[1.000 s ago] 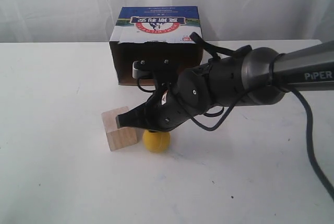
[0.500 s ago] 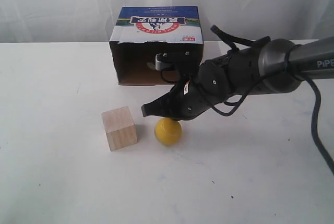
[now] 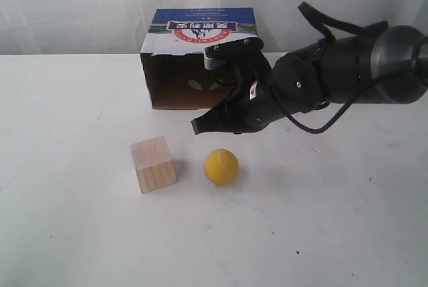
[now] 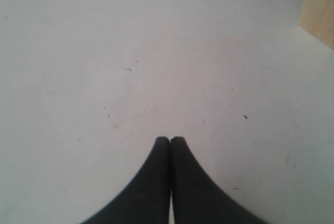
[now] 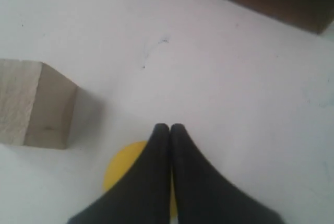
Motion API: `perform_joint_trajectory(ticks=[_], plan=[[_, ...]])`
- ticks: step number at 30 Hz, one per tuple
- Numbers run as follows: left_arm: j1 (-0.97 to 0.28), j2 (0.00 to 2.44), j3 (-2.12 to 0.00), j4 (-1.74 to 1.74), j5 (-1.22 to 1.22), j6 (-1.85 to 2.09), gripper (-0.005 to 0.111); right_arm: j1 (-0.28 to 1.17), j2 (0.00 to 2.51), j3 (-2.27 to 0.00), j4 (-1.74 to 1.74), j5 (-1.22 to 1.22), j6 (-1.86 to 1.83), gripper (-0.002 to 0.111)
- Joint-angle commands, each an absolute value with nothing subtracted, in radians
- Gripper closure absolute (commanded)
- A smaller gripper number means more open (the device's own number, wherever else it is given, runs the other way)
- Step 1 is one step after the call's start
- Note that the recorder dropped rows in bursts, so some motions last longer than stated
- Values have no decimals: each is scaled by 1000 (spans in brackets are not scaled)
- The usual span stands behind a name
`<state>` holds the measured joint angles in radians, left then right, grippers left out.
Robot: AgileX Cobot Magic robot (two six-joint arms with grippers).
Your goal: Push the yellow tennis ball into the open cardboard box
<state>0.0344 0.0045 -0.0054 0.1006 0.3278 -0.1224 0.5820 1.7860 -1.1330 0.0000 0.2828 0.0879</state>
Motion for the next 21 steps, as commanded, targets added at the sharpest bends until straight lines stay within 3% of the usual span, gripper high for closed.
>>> perform_joint_trajectory(ticks=[1,21], plan=[[27,0,0,93,352,-124,107,593,1789,-1127,12,402,76,108],[27,0,0,93,352,-124,107,663,1936,-1127,0,357,30,108]])
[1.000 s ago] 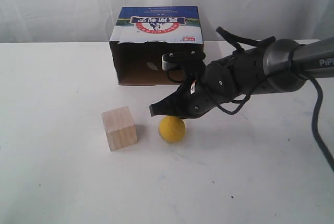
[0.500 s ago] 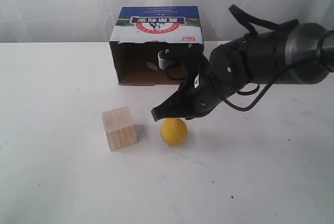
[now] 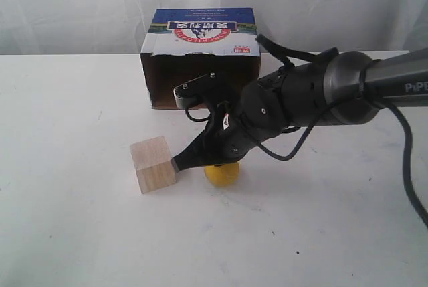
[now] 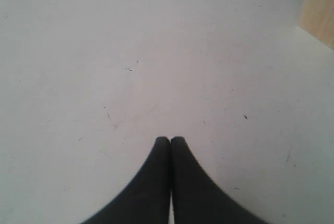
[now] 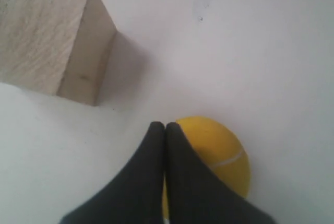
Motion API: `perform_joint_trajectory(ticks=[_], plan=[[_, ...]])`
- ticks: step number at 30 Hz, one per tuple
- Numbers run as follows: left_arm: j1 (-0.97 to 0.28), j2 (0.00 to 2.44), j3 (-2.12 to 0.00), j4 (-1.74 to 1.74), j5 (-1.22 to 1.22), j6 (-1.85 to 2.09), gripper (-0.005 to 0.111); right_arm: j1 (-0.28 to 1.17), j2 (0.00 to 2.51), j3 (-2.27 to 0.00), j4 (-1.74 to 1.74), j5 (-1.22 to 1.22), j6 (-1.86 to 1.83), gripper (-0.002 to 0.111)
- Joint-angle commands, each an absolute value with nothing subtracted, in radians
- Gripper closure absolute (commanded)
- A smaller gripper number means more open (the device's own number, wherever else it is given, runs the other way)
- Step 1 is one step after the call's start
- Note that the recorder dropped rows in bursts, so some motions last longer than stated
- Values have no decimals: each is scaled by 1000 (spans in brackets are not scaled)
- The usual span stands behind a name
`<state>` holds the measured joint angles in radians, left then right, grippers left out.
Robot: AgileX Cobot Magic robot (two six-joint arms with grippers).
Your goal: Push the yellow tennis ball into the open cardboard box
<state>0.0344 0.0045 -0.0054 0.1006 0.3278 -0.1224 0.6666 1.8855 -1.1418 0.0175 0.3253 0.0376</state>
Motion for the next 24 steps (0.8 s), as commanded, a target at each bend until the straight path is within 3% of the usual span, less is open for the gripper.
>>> perform_joint_trajectory(ticks=[1,8,18,24], plan=[[27,0,0,93,352,-124,107,663,1940,-1127,0,332,30,108],[27,0,0,93,352,-124,107,634,1967,-1127,0,67,30,108],[27,0,0,93,352,-124,107,567,2004,-1129,0,-6,25,108],[27,0,0,93,352,-124,107,558,2004,-1129,0,-226,-42,108]])
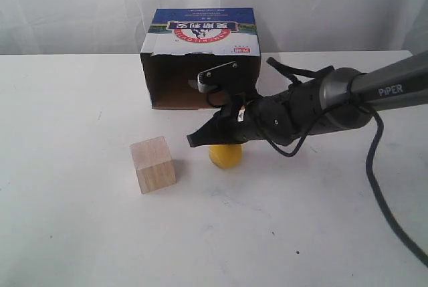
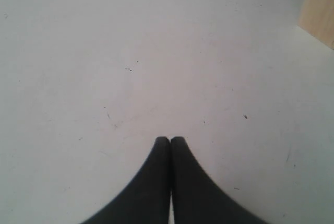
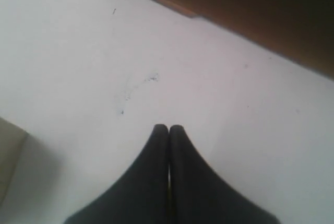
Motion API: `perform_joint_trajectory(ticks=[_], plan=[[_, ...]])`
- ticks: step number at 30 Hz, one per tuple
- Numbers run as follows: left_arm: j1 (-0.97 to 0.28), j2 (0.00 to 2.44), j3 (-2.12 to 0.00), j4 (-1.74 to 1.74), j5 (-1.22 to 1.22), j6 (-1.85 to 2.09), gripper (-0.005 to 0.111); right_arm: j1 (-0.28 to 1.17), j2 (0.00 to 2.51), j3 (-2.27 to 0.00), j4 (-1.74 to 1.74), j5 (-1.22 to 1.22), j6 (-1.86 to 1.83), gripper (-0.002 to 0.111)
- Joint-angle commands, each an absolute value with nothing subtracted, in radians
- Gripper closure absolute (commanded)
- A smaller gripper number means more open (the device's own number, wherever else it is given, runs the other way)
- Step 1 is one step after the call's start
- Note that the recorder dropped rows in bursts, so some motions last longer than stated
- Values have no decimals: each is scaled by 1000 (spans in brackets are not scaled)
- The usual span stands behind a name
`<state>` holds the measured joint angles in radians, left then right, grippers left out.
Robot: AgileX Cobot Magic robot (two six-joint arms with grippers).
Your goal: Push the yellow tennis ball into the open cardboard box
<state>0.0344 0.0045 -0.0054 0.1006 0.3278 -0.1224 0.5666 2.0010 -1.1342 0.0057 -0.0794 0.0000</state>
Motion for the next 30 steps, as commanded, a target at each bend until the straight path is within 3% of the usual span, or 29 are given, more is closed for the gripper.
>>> perform_joint_trajectory(ticks=[1,6,14,24,30], plan=[[27,0,0,93,352,-124,107,558,2004,-1129,0,-276,-49,108],[27,0,0,93,352,-124,107,558,1966,-1129,0,-379,-49,108],[27,0,0,93,352,-124,107,544,1842,-1127,0,76,-96,108],[27,0,0,93,352,-124,107,422,2016,-1127,0,12,-99,108],[27,0,0,93,352,-124,107,420,2027,-1129,0,24,-82,108]])
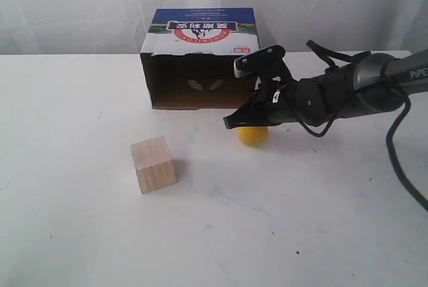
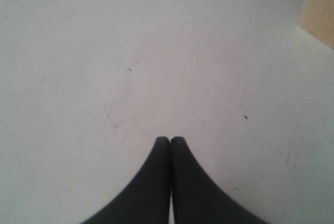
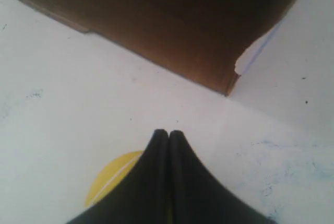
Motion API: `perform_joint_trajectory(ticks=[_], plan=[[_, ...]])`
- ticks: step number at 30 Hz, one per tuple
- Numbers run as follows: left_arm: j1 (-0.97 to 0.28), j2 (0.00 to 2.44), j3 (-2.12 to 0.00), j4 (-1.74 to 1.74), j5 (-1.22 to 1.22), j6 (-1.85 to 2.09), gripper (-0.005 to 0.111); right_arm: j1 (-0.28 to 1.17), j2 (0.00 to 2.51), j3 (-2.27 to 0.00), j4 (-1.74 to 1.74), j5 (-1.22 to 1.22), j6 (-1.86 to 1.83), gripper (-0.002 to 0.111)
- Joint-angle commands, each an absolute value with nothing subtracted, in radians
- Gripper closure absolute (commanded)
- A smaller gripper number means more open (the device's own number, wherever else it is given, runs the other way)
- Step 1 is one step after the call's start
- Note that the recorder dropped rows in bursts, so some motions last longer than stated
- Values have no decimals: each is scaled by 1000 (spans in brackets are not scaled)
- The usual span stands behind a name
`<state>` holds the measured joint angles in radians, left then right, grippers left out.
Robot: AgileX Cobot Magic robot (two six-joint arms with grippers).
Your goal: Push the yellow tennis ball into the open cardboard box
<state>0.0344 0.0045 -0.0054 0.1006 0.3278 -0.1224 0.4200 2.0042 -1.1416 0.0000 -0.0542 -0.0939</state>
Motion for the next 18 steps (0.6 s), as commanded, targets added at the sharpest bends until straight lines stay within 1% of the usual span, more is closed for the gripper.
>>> perform_joint_trajectory(ticks=[1,9,18], plan=[[27,0,0,93,352,-124,107,423,2027,-1129,0,19,-65,108],[27,0,0,93,352,-124,107,486,2027,-1129,0,-122,-41,108],[27,0,0,93,352,-124,107,488,2040,-1151,0,-192,-24,108]])
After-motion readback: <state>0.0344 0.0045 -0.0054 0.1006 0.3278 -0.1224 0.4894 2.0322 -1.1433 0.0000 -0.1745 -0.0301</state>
